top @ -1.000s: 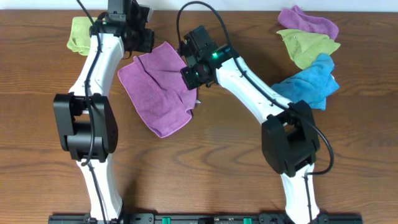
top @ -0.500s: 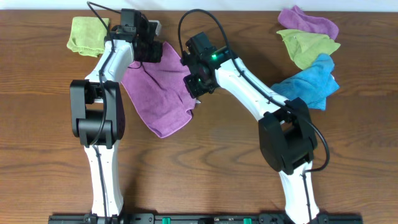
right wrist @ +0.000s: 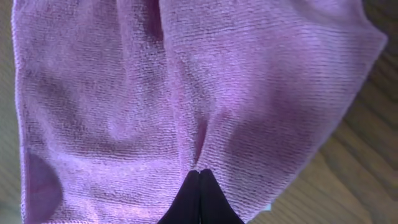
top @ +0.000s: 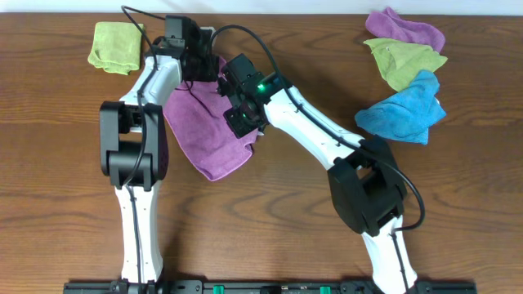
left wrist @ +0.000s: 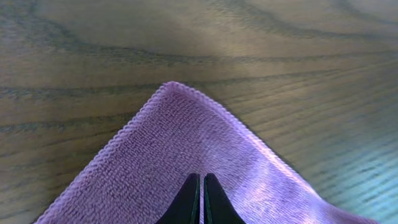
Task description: Fold the cloth
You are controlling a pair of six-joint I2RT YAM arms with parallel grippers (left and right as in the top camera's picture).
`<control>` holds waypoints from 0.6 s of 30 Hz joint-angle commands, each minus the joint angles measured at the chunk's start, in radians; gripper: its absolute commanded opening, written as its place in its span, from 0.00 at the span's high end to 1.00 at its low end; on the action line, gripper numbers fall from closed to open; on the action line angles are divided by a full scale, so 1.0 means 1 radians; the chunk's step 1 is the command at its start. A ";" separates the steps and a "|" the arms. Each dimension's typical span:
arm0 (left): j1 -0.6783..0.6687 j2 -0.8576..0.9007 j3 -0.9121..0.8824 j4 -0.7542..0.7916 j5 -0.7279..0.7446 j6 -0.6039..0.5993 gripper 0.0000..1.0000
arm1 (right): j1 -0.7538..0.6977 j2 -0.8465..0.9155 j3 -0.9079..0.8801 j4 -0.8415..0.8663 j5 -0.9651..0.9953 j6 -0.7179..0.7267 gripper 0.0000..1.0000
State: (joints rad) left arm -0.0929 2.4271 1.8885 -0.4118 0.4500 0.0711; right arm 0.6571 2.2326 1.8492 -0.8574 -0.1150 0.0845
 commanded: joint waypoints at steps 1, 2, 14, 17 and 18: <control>0.001 0.028 -0.003 0.016 0.014 -0.020 0.94 | -0.001 -0.016 -0.008 0.001 0.021 -0.019 0.98; 0.001 0.032 -0.002 0.022 0.014 -0.024 0.94 | -0.001 -0.016 -0.008 -0.002 0.023 -0.020 0.98; 0.001 0.053 -0.002 0.043 0.014 -0.026 0.94 | -0.003 -0.015 -0.175 0.098 0.034 -0.018 0.98; 0.001 0.053 -0.003 0.045 0.014 -0.026 0.94 | -0.004 -0.015 -0.233 0.148 0.041 -0.016 0.98; 0.001 0.053 -0.003 0.046 0.014 -0.026 0.94 | -0.005 -0.015 -0.251 0.153 0.044 -0.005 0.98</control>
State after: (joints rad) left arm -0.0929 2.4466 1.8885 -0.3660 0.4648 0.0509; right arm 0.6567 2.2292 1.6421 -0.7078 -0.0891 0.0784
